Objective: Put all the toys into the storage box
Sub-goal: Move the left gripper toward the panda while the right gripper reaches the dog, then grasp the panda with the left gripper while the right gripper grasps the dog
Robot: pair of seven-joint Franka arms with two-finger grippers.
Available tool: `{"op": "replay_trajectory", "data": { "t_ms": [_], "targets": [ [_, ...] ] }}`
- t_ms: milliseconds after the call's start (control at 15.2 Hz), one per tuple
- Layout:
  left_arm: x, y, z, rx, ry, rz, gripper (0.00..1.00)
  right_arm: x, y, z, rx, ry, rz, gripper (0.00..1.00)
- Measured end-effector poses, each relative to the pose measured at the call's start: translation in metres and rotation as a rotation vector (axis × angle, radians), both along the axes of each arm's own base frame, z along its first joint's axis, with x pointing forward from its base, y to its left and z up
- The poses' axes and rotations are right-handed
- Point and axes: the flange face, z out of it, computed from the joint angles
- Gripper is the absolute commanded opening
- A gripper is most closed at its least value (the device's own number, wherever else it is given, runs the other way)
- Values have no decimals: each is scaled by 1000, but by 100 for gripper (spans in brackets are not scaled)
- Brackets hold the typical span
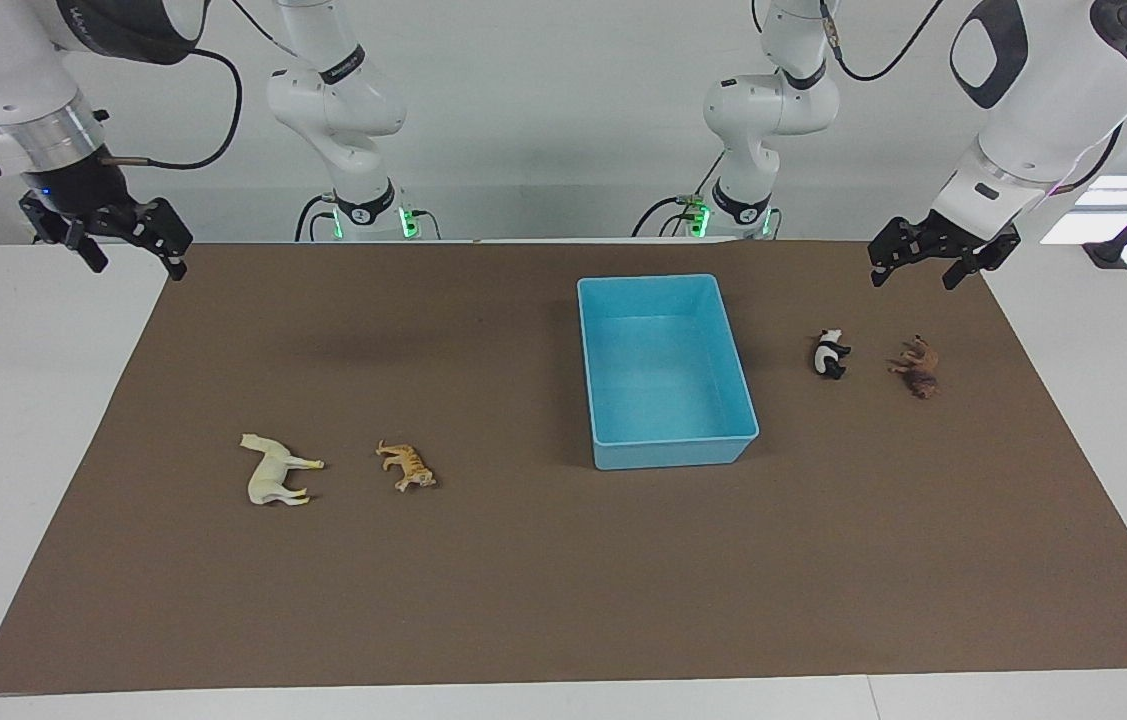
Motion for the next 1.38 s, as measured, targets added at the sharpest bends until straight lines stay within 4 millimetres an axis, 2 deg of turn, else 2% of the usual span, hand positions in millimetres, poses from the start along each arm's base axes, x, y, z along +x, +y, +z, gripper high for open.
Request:
{"op": "replay_trajectory", "data": {
  "t_ms": [197, 393, 525, 656, 787, 984, 1115, 1246, 1377],
  "targets": [
    [-2, 9, -11, 1, -8, 17, 100, -6, 0, -3, 8, 47, -3, 100],
    [-5, 27, -41, -1, -92, 49, 100, -10, 4, -1, 10, 62, 4, 100],
    [-12, 29, -70, -1, -113, 52, 100, -6, 19, -6, 9, 60, 38, 100],
    [-22, 30, -103, -1, -76, 51, 100, 4, 53, -24, 5, 39, 105, 100],
    [-32, 32, -141, -1, -48, 35, 100, 18, 94, -55, 2, 6, 183, 100],
    [-48, 34, -189, -4, -23, 7, 100, 49, 148, -116, 3, -35, 315, 100],
    [-55, 39, -215, -4, -35, 5, 100, 71, 170, -156, 7, -64, 374, 100],
    [-62, 44, -239, -5, -26, 7, 100, 88, 180, -193, 30, -88, 430, 100],
    [-66, 46, -254, -6, -5, 9, 100, 96, 197, -224, 40, -82, 533, 100]
  ]
}}
